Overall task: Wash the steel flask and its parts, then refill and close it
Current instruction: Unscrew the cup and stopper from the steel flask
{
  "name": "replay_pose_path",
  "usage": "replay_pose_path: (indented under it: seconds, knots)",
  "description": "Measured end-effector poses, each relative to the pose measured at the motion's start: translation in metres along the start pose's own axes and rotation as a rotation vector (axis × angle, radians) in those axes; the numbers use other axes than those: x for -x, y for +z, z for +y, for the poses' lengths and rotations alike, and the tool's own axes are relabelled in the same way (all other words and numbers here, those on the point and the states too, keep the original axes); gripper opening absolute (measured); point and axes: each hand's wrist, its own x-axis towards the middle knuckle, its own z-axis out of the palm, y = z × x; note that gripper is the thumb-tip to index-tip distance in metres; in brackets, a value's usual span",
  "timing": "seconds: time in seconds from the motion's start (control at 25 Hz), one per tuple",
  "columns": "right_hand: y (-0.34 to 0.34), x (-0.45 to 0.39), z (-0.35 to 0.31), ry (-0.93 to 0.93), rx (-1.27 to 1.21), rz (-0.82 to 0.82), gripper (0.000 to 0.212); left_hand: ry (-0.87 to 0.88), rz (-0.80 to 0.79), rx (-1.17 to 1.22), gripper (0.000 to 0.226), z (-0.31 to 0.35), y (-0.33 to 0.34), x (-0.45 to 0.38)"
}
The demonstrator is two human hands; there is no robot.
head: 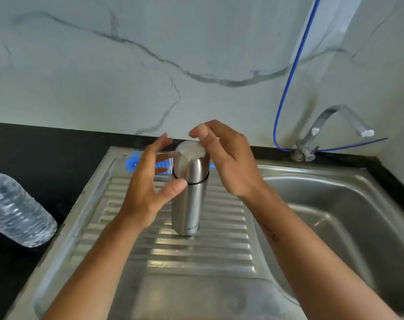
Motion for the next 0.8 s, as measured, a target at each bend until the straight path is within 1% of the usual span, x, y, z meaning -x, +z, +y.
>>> replay_pose_path:
  seconds: [0.08, 0.16, 0.24, 0.28, 0.36, 0.44, 0.6, 0.8]
  knots:
    - [0.016, 0.01, 0.011, 0.035, -0.149, -0.078, 0.031, -0.059, -0.023, -0.017, 0.101, -0.016, 0.009, 0.014]
    - [0.028, 0.018, 0.016, 0.05, -0.211, -0.061, 0.036, -0.131, -0.055, -0.123, 0.089, -0.032, 0.023, 0.028]
    - [0.037, 0.021, 0.019, 0.021, -0.22, 0.006, 0.045, -0.16, 0.016, -0.148, 0.076, -0.04, 0.039, 0.036]
    - [0.038, 0.019, 0.02, 0.01, -0.24, 0.028, 0.045, -0.182, 0.063, -0.12, 0.072, -0.042, 0.043, 0.035]
    - [0.042, 0.016, 0.024, -0.017, -0.3, 0.025, 0.037, -0.216, 0.137, -0.086, 0.065, -0.042, 0.047, 0.032]
    - [0.044, 0.01, 0.029, -0.042, -0.337, 0.011, 0.031, -0.234, 0.142, -0.079, 0.057, -0.043, 0.047, 0.027]
    - [0.044, 0.002, 0.035, -0.085, -0.385, -0.055, 0.027, -0.248, 0.122, 0.023, 0.057, -0.044, 0.049, 0.026]
    - [0.04, -0.003, 0.038, -0.106, -0.46, -0.176, 0.025, -0.238, 0.098, 0.049, 0.056, -0.044, 0.048, 0.024]
